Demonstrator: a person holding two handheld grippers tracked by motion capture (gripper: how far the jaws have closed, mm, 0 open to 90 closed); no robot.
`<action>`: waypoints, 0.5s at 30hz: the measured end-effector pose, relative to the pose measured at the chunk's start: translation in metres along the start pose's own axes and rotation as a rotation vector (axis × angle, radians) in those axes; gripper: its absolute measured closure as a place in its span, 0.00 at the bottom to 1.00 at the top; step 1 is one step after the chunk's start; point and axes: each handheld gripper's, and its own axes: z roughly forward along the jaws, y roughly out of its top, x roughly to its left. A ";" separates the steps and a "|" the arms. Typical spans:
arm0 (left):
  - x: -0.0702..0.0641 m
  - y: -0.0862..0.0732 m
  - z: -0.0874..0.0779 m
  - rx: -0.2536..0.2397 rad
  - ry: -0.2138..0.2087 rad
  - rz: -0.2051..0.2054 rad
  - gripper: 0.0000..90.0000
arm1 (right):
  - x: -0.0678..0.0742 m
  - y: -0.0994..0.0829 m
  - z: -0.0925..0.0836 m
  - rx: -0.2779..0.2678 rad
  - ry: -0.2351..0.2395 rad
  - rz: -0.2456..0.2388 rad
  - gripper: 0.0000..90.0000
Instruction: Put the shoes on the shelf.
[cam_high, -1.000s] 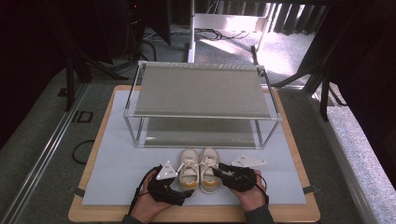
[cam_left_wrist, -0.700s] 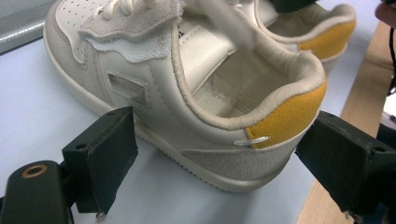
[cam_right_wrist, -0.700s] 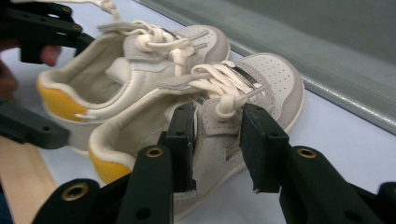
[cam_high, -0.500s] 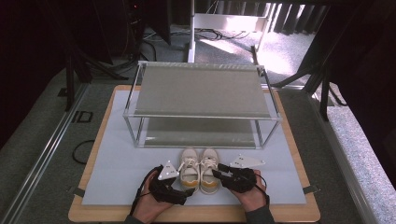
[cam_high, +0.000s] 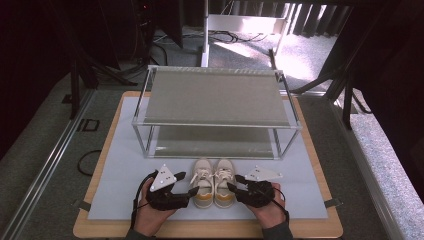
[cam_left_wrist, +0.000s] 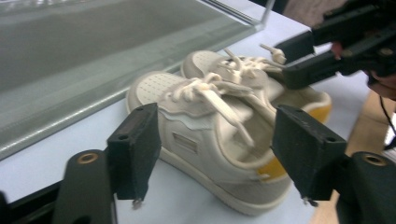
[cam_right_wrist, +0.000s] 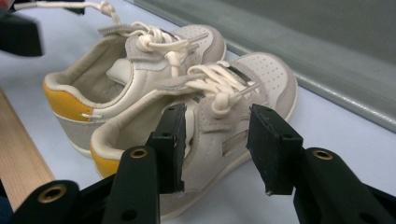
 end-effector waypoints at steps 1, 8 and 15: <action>0.001 0.000 0.002 0.004 0.004 -0.006 0.43 | 0.000 0.000 0.000 0.002 0.002 0.000 0.63; 0.005 0.000 0.014 0.046 0.022 -0.049 0.57 | 0.002 0.001 0.001 0.023 -0.018 0.001 0.64; 0.004 -0.002 0.022 0.077 0.043 -0.050 0.58 | 0.003 0.001 0.004 0.035 -0.025 0.007 0.64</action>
